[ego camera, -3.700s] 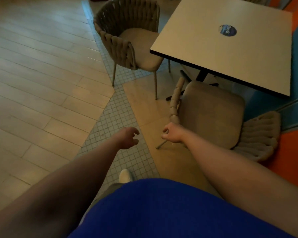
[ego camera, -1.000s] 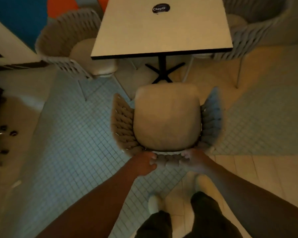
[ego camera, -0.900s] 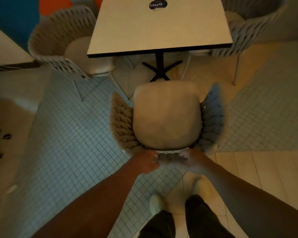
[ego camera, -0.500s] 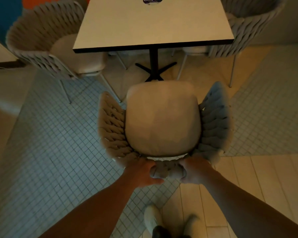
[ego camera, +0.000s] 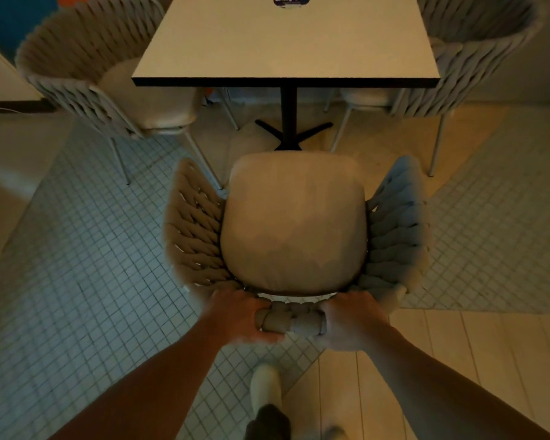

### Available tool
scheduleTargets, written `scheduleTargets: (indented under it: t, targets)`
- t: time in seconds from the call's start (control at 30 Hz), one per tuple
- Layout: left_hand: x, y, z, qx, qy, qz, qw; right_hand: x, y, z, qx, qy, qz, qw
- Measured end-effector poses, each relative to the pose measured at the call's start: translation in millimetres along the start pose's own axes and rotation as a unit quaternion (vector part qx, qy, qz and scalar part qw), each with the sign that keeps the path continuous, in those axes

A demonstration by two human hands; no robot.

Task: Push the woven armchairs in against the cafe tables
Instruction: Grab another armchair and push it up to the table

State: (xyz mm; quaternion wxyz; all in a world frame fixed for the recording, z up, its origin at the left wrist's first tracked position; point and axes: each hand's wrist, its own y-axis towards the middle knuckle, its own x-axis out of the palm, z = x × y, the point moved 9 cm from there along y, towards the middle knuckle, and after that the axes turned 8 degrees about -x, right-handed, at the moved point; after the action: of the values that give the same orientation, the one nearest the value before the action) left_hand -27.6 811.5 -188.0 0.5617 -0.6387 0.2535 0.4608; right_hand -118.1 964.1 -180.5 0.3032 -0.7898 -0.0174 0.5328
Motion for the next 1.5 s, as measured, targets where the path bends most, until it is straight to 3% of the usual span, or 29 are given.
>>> scheduleTargets:
  t: [0.33, 1.13, 1.37, 1.5]
  targets:
    - [-25.3, 39.1, -4.2, 0.000, -0.006, 0.047, 0.999, -22.6, 26.5, 29.6, 0.003, -0.001, 0.009, 1.000]
    - [-87.0, 134.1, -21.1, -0.003, 0.004, 0.025, 1.000, -89.1, 105.4, 95.3, 0.004, 0.002, 0.056, 0.998]
    - [-88.3, 139.0, -21.9, 0.007, 0.026, 0.036, 0.999, -91.4, 107.5, 96.2, 0.006, 0.012, 0.036, 0.999]
    - [-90.8, 137.2, -25.3, -0.011, 0.009, 0.059, 0.998, -97.7, 102.2, 94.6, 0.020, 0.008, 0.080, 0.997]
